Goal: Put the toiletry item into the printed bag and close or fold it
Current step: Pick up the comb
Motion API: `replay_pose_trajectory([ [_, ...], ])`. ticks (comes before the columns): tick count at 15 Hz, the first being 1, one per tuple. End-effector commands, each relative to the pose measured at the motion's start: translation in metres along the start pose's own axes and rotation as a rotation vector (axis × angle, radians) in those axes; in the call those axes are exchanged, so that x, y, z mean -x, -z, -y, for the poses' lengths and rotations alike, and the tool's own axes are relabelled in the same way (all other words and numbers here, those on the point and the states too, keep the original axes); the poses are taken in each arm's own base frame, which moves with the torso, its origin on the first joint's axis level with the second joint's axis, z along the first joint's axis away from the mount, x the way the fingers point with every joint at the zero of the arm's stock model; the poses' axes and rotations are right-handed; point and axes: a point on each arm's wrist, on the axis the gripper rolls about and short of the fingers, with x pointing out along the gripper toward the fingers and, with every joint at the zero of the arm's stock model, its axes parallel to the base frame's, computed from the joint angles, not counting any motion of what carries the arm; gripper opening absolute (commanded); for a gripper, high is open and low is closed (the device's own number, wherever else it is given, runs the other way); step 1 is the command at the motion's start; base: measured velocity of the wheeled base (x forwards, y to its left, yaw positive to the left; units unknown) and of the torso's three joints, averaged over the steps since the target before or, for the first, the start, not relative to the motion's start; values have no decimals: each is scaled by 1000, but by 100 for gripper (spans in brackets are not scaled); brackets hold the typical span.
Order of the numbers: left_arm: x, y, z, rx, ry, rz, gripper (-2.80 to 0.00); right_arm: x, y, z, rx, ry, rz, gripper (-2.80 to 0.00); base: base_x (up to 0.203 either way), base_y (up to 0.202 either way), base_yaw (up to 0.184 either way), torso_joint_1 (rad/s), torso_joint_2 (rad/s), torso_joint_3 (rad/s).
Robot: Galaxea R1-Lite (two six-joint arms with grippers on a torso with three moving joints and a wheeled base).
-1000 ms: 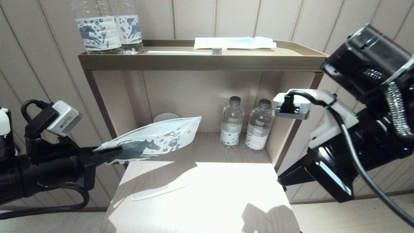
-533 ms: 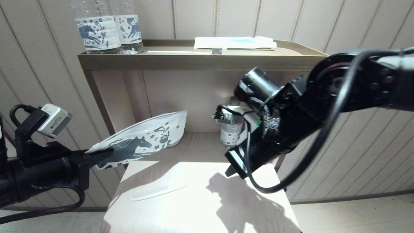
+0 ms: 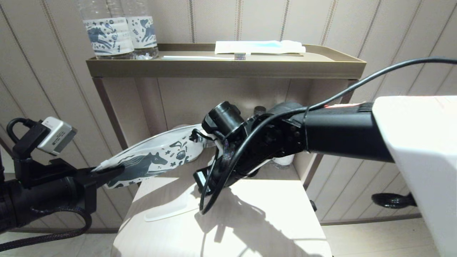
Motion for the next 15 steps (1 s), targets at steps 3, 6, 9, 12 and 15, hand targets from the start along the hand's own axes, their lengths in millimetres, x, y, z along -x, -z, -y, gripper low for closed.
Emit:
replay_pose_trajectory([
  [3,0,2,0,-7,3,25,-280,-33,1,-1,16,-8,16,-280,0,0,0,0,0,0],
  [6,-1,4,1,-13,10,30,-280,-43,-1,0,31,-13,53,-280,0,0,0,0,0,0],
  [9,-3,7,4,-16,27,17,-280,-53,-1,2,35,-13,62,-280,0,0,0,0,0,0],
  [12,-4,10,6,-20,39,3,-280,-56,4,4,31,-6,38,-280,0,0,0,0,0,0],
  [15,-4,10,6,-17,39,5,-280,-59,9,7,26,0,15,-280,0,0,0,0,0,0],
])
